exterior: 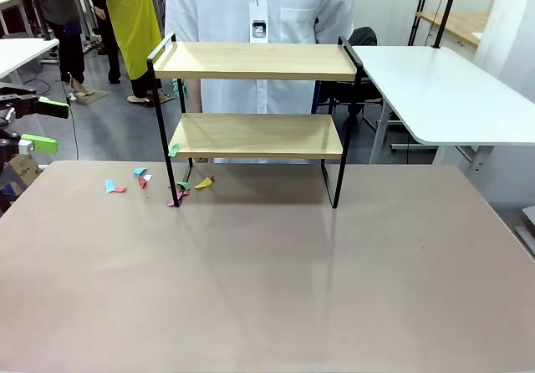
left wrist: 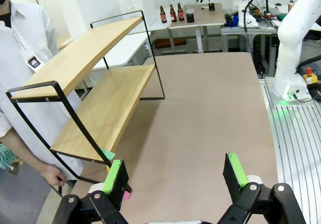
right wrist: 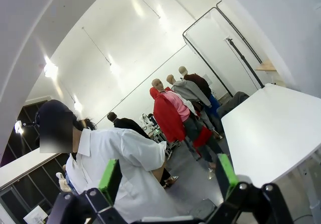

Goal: Clean the shelf.
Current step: Hand the Duster back to the human.

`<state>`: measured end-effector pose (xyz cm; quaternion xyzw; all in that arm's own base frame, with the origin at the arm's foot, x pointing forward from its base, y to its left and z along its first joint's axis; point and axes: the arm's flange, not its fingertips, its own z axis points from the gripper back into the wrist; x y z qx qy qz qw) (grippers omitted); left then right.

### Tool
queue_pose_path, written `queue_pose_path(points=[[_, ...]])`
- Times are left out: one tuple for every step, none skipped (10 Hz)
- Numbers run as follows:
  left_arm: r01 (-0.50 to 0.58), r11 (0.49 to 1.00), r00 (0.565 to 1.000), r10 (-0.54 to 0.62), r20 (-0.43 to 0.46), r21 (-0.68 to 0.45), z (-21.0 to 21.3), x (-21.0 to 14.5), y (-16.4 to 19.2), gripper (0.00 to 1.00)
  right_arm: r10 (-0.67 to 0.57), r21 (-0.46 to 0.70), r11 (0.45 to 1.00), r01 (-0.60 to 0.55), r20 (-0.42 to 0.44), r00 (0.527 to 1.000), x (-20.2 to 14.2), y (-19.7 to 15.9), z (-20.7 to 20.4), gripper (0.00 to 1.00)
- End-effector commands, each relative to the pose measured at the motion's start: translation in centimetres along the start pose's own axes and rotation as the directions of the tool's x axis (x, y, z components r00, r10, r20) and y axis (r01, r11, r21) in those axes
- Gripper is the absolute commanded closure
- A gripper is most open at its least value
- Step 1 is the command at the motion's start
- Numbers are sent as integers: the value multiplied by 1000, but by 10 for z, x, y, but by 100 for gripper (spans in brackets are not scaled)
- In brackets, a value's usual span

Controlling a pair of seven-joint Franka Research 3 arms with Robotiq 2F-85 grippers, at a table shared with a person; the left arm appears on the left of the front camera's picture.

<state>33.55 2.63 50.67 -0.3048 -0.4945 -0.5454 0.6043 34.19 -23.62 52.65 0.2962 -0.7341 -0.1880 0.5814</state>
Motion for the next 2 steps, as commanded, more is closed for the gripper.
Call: queue_pose_path(points=[[7, 1000, 999, -8, 31, 8, -1, 2, 1, 0, -4, 4, 1000, 4, 8, 1000, 1, 1, 1, 0], [7, 1000, 999, -8, 31, 8, -1, 2, 1, 0, -4, 4, 1000, 4, 8, 1000, 1, 1, 1, 0]])
